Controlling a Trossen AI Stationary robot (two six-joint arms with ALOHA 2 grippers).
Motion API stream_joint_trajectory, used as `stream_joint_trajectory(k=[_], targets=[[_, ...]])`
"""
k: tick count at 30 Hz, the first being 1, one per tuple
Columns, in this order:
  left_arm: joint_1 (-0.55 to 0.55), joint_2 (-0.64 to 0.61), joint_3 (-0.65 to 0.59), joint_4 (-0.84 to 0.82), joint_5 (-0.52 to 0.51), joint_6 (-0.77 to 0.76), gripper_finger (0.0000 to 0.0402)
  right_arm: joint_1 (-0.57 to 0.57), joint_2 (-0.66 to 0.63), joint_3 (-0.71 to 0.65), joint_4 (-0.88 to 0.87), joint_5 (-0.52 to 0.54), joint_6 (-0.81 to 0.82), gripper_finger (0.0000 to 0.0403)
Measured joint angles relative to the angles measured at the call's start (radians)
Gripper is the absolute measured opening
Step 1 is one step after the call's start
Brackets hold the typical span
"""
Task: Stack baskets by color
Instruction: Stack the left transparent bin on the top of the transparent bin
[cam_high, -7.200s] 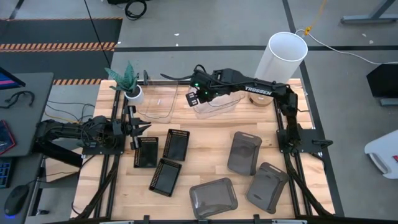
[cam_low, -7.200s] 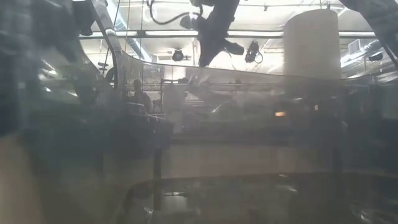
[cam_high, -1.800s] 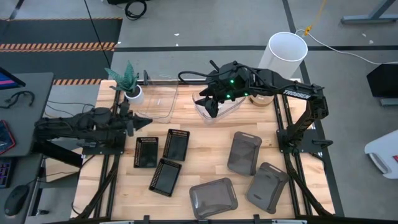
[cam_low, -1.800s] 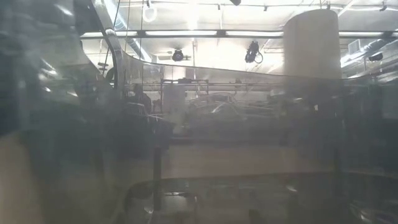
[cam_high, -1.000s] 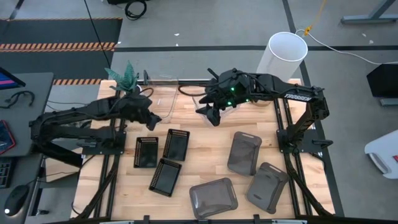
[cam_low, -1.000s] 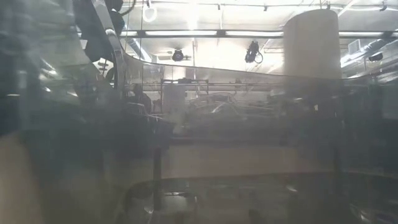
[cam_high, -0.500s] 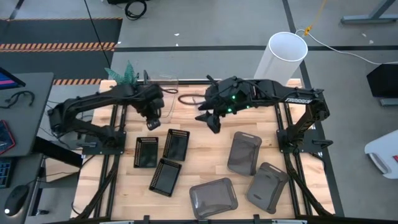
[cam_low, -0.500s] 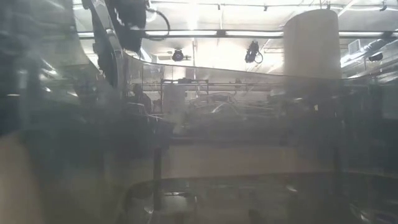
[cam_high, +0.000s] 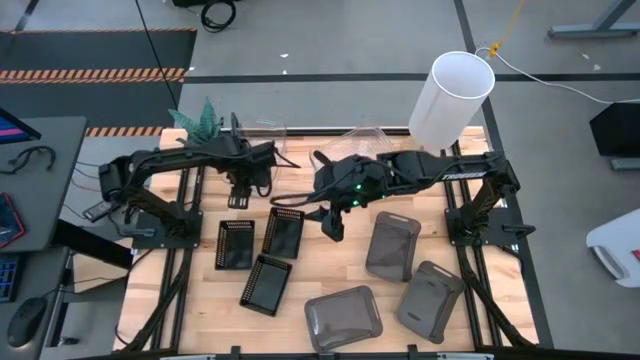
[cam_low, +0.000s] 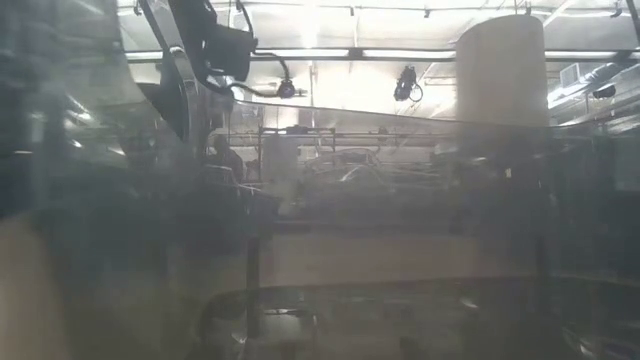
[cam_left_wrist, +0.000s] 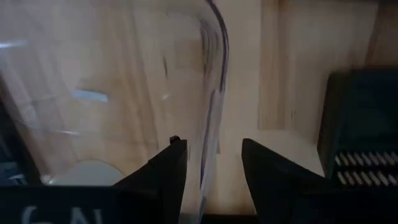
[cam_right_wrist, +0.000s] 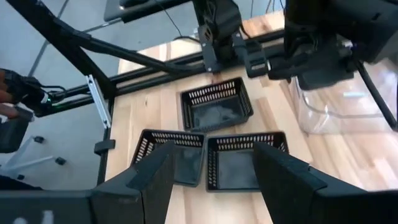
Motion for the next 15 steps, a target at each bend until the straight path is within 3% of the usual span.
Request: stream_joint_trajectory(k=[15], targets=[[0.001, 0.137, -0.001, 0.032, -0.044, 0.041, 0.0153, 0.007, 0.013, 0.000, 0.011, 0.001, 0.075, 0.0212]])
